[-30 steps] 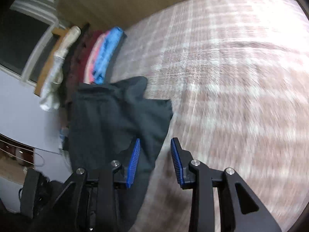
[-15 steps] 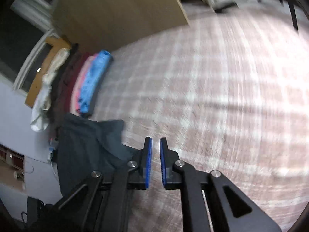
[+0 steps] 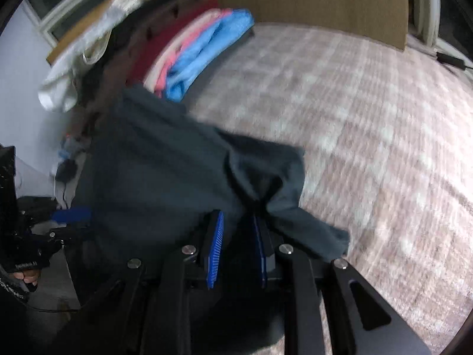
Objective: Fold clothes
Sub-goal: 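Lift the folded trousers with both grippers and carry them toward the clothes stack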
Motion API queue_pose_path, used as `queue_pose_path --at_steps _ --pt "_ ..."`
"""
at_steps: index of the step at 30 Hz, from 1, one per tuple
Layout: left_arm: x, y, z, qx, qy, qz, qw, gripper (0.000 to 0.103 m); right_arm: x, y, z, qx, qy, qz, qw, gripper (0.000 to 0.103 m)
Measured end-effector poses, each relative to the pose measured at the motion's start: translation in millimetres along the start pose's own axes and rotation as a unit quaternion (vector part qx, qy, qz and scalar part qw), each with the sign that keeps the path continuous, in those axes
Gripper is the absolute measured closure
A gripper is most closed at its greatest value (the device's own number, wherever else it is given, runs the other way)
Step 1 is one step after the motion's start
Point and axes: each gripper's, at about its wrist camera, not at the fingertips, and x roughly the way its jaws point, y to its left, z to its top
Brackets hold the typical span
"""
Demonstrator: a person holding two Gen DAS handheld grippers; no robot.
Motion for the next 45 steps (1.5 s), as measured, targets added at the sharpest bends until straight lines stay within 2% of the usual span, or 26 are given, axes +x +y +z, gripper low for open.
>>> queue_pose_path --at_steps 1,2,3,4,5,6,8,12,16,21,24,27,29,31,33,35,37,40,41,42,44,45 --pt "-8.3 5.1 0.1 0.0 -0.008 0.008 0.9999 0.072 -6.3 -2.0 -1.1 0.007 -0.002 -0.006 1.0 0.083" --pt "-16.7 10.2 0.2 0.0 -0.016 0.017 0.9997 0.058 -15.9 -2.6 -3.2 0.013 -0.007 -0.003 1.0 0.081" --pt "-25.0 15.4 0.2 0.0 -0.024 0.025 0.9994 0.048 -25.9 -2.7 -6.5 0.016 -0.013 -0.003 1.0 0.073" --pt "-30.2 20.2 -1.7 -0.005 -0.027 0.016 0.9995 0.03 -36.5 -2.1 -12.3 0.015 -0.023 -0.006 1.0 0.067" --pt "-36.7 30.7 -0.5 -0.014 -0.028 0.003 0.9995 0.026 -47.0 -1.5 -18.1 0.014 -0.032 -0.008 0.999 0.052" --pt "-42.1 52.7 6.3 -0.017 -0.025 -0.003 0.9995 0.026 -57.0 -0.4 -25.1 0.016 -0.042 -0.011 0.999 0.045" --pt "-39.3 60.1 10.5 -0.013 -0.013 0.009 0.9998 0.026 -64.6 1.5 -40.7 0.037 -0.052 -0.013 0.998 0.043" --pt "7.3 55.1 15.2 -0.014 0.018 0.025 0.9994 0.026 -66.2 -1.5 -69.5 0.097 -0.056 -0.01 0.994 0.042" --pt "32.3 61.9 23.8 -0.022 0.04 0.004 0.9989 0.026 -46.6 -7.9 -85.2 0.156 -0.037 0.008 0.987 0.042" --pt "40.6 65.3 25.7 -0.026 0.074 -0.049 0.9957 0.025 -42.9 4.6 -88.9 0.137 -0.056 -0.004 0.989 0.039" --pt "48.5 71.6 22.0 -0.044 0.085 -0.084 0.9918 0.012 -38.4 16.3 -89.4 0.112 -0.065 -0.007 0.992 0.038" --pt "52.1 59.4 18.5 -0.003 0.089 -0.082 0.9927 0.001 -33.9 27.6 -90.1 0.089 -0.077 -0.014 0.993 0.037" --pt "58.3 39.9 18.7 0.043 0.088 -0.045 0.9941 0.001 -31.8 32.4 -90.0 0.081 -0.084 -0.02 0.993 0.037" --pt "58.8 31.4 17.7 0.068 0.09 -0.042 0.9927 0.002 -30.9 33.6 -89.6 0.079 -0.087 -0.02 0.993 0.038" --pt "56.8 30.0 20.1 0.067 0.091 -0.049 0.9924 0.008 -28.1 34.0 -87.5 0.08 -0.086 -0.016 0.993 0.041" --pt "51.5 33.1 21.7 0.057 0.084 -0.063 0.9928 0.025 -25.7 35.1 -85.1 0.078 -0.085 -0.013 0.993 0.044" --pt "45.5 33.9 22.2 0.056 0.075 -0.074 0.9928 0.037 -21.8 36.6 -79.7 0.076 -0.085 -0.013 0.993 0.048" --pt "36.6 35.2 22.9 0.054 0.062 -0.092 0.9924 0.056 -19.8 37.2 -78.8 0.084 -0.086 -0.004 0.993 0.06" --pt "33.7 35.6 23.1 0.054 0.057 -0.097 0.9921 0.065 -17.8 36.1 -78.1 0.093 -0.085 0.008 0.992 0.069" --pt "37.5 34.6 26.7 0.051 0.053 -0.103 0.9919 0.068 -15.8 35.0 -77.4 0.102 -0.085 0.02 0.991 0.079" --pt "32.0 43.5 28.0 0.035 0.047 -0.119 0.9911 0.073 -12.0 32.7 -77.2 0.121 -0.085 0.044 0.988 0.088" --pt "30.5 47.1 25.5 0.024 0.045 -0.125 0.9908 0.073 -10.5 31.5 -77.5 0.131 -0.085 0.055 0.986 0.09"
